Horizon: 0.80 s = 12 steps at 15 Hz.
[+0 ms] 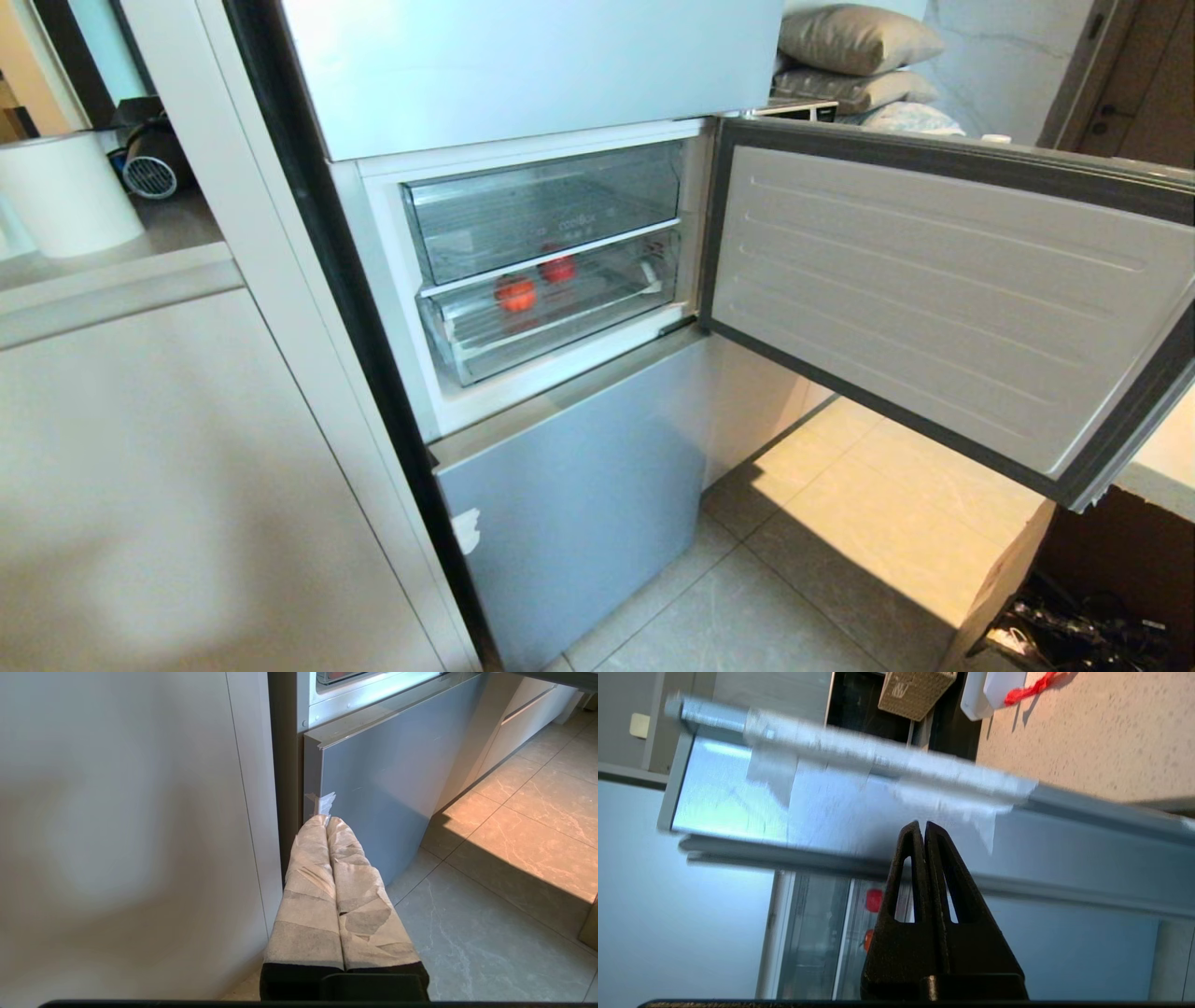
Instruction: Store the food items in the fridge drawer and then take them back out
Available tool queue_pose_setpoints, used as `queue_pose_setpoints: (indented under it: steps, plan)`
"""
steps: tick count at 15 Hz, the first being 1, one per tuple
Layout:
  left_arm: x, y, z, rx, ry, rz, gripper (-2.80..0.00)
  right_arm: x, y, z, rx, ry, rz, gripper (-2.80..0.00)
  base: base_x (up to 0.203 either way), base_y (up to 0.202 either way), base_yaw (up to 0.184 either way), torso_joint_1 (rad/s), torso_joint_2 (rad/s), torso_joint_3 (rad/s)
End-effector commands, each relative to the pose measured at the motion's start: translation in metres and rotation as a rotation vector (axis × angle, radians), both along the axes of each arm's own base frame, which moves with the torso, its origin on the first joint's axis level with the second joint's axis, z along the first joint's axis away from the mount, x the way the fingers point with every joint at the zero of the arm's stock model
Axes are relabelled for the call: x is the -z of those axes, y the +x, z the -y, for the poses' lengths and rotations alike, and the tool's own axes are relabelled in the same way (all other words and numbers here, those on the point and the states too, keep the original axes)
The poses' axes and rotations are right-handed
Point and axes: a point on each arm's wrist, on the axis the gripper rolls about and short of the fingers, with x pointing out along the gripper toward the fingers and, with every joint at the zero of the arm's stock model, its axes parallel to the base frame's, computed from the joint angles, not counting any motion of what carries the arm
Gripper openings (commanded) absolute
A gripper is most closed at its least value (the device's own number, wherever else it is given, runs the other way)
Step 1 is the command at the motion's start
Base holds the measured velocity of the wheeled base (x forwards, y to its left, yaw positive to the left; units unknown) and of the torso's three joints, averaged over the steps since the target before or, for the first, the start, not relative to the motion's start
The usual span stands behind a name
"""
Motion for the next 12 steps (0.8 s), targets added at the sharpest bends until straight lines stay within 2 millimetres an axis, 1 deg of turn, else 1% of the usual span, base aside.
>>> queue_pose_setpoints:
  steps: [1,2,3,5,6,9,12]
  plan:
    - [0.000,0.000,0.000,0.001,-0.001,0.001,-2.80,-0.009,-0.015,-0.015,0.002,-0.019,0.022,-2.80,0.000,0.000,0.000,0.000,0.00,0.000]
    - [0.000,0.000,0.000,0.001,-0.001,0.001,-2.80,-0.011,-0.023,-0.014,0.035,-0.025,0.029,-2.80,0.000,0.000,0.000,0.000,0.00,0.000]
    - [0.000,0.000,0.000,-0.001,-0.001,0.001,-2.80,-0.014,-0.034,-0.007,0.113,-0.047,0.051,-2.80,0.000,0.000,0.000,0.000,0.00,0.000]
    - [0.000,0.000,0.000,-0.001,-0.001,0.001,-2.80,-0.016,-0.038,0.001,0.302,-0.110,0.126,-2.80,0.000,0.000,0.000,0.000,0.00,0.000]
    - [0.000,0.000,0.000,-0.002,-0.001,-0.001,-2.80,-0.014,-0.036,0.008,0.375,-0.132,0.160,-2.80,0.000,0.000,0.000,0.000,0.00,0.000]
    - [0.000,0.000,0.000,0.000,-0.001,0.001,-2.80,0.003,-0.019,0.029,0.385,-0.099,0.154,-2.80,0.000,0.000,0.000,0.000,0.00,0.000]
    - [0.000,0.000,0.000,0.001,-0.001,0.001,-2.80,0.010,0.006,0.051,0.282,0.048,0.183,-2.80,0.000,0.000,0.000,0.000,0.00,0.000]
